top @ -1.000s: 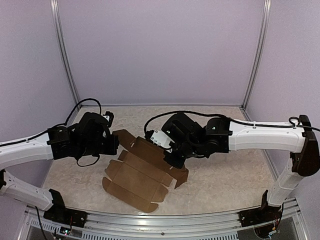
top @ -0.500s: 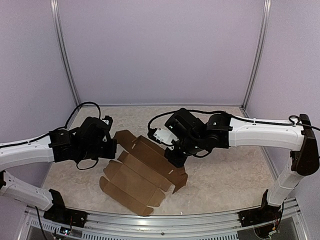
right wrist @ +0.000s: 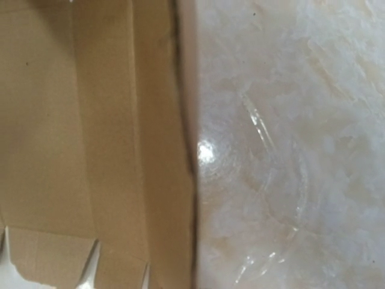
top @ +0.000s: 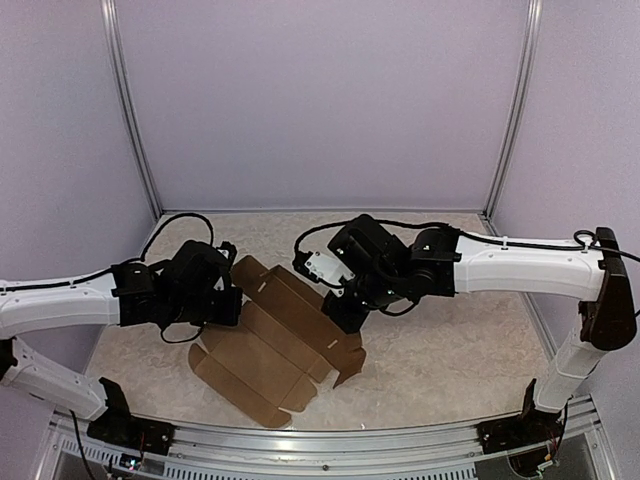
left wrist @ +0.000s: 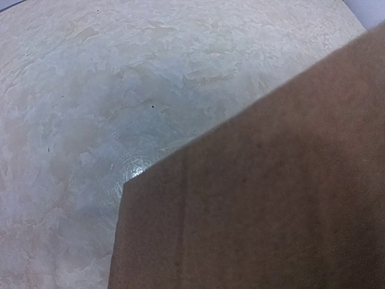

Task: Fold the paper box

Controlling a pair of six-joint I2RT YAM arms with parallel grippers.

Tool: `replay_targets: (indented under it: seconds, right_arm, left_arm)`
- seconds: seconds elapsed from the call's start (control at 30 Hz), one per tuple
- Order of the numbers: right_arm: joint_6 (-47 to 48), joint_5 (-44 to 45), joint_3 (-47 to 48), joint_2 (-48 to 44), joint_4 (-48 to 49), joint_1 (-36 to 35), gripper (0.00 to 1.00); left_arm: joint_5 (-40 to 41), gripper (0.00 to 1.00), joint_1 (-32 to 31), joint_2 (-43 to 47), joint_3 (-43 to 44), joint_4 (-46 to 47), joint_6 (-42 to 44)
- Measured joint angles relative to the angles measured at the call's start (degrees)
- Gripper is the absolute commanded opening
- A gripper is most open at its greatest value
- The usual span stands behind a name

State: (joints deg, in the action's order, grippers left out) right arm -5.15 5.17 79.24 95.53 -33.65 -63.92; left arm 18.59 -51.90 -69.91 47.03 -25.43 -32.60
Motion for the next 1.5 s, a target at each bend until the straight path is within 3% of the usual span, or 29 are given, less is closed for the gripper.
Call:
replay_targets:
  seconds: [0.7,1.5]
  right_arm:
    - [-2.69,-0.02,-2.29,0.37,4.24,0.72,0.0]
    - [1.53,8.02,-3.06,1.7,4.76,1.88,0.0]
  left_arm:
    - [-2.32,0.0,0.0,-8.92,-0.28,5.33,0.11]
    - [-3.13,0.0,0.0,-1.27,0.98,0.61,3.02]
